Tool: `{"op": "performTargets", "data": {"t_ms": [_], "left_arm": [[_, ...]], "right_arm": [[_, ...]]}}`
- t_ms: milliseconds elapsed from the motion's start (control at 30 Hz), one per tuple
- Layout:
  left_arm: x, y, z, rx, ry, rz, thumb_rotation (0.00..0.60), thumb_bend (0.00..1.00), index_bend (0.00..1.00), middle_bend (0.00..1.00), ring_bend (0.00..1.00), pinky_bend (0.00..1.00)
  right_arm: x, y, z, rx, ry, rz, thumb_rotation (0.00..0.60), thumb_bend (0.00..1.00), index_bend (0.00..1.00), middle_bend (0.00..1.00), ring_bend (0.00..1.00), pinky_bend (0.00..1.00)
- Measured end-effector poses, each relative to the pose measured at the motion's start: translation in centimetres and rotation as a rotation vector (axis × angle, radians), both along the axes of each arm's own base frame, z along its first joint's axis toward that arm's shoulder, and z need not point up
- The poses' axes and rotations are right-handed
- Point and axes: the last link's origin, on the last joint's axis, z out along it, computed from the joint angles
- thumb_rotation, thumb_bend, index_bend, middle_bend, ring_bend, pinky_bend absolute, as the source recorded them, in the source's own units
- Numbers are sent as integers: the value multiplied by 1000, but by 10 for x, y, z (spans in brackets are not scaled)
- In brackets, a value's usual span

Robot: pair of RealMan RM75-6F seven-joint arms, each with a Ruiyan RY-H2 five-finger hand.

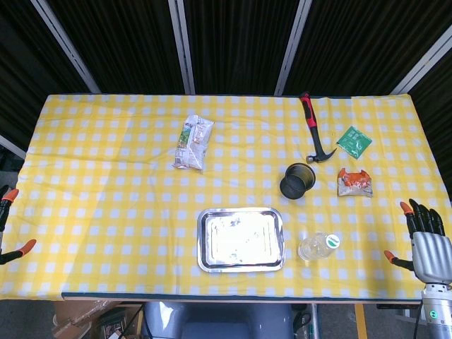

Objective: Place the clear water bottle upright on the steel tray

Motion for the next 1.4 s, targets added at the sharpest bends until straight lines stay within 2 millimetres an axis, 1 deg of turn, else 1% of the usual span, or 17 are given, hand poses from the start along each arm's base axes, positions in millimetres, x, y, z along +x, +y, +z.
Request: {"op": "performTargets", "data": {"t_ms": [167,433,667,867,967,1200,1400], "left_arm": [[-1,0,-1,-5,1,7,600,190,47,0,0,0],[3,-3,-1,1,0,-12,600,190,46,0,0,0],[1,0,-1,-6,0,-2,600,190,47,0,0,0],[6,-4,-1,4,1,-28,600,190,47,0,0,0],[5,-5,-2,4,1,-21,600,190,47,0,0,0],[5,-3,-3,-4,4,-17,600,190,47,0,0,0],[5,-4,-3,-6,0,-17,600,190,46,0,0,0]], "right_arm": [[-1,0,-1,8,2,-3,600,171,0,7,0,0],[1,1,0,15,-8,4,600,171,0,7,0,0],[0,3,0,28,-19,2,600,172,0,7,0,0],[-1,2,0,40,-18,5,600,171,0,7,0,0],[-2,2,-1,47,-32,6,600,172,0,7,0,0],[-2,1,-4,89,-117,8,600,169,0,8,0,0],[0,0,-16,213,-229,14,600,166,0,7,0,0]]}}
